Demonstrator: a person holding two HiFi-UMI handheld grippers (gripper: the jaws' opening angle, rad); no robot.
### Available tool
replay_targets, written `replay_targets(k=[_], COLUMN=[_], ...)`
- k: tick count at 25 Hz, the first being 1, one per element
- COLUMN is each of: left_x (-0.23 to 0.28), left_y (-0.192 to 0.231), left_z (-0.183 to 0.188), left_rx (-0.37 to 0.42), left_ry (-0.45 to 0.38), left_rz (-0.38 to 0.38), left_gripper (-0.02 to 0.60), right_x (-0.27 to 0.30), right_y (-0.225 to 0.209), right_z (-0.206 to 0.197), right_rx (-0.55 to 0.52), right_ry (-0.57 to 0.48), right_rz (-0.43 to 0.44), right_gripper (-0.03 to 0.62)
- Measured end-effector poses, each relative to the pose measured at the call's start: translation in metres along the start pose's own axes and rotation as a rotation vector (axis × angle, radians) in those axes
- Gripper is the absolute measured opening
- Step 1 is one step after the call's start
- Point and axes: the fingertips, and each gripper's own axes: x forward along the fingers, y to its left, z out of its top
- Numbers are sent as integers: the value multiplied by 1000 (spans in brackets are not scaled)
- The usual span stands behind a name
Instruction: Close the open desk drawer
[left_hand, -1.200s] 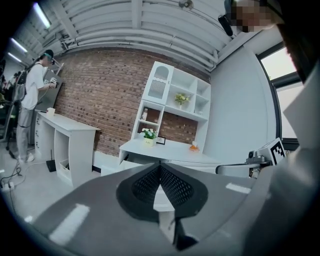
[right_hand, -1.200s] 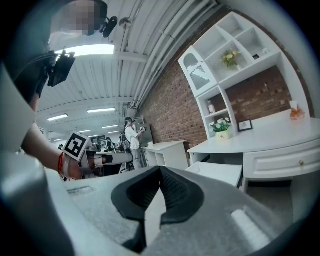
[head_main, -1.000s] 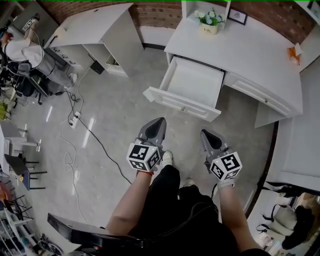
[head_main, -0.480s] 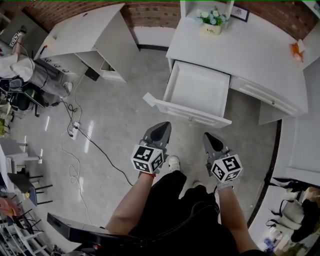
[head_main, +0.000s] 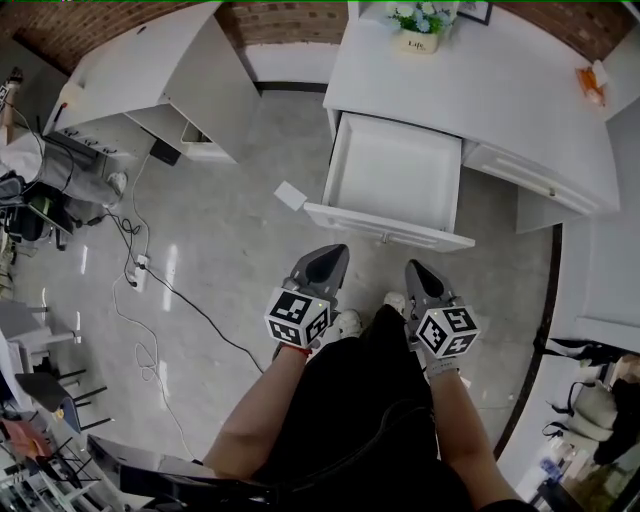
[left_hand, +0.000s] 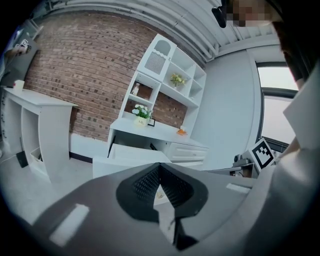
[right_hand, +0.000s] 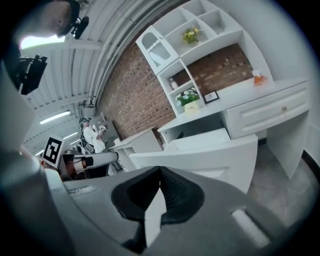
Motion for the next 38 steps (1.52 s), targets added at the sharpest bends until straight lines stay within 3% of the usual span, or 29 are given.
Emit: replay_targets(k=[3, 9, 18, 24, 28, 38], left_x=[8, 31, 63, 74, 78, 98], left_y=[1, 10, 21, 31, 33, 38], left_z=[-6, -20, -30, -24, -22, -16], left_rx=[-10, -30, -57, -49, -48, -46], left_ry=[9, 30, 44, 26, 24, 29], left_rz=[-18, -26, -36, -12, -7, 6], left_gripper=[2, 2, 2, 2, 2, 2], right_x=[10, 32, 44, 43, 44, 52], right_y=[-12, -30, -41, -42, -54, -66], right_z=[-9, -19, 11, 20, 16, 31], right_rx=[48, 27, -27, -131, -78, -44], right_ry=[16, 11, -85, -77, -60, -107], right_rz=[-35, -104, -169, -212, -260, -248], right_gripper=[2, 2, 2, 2, 2, 2])
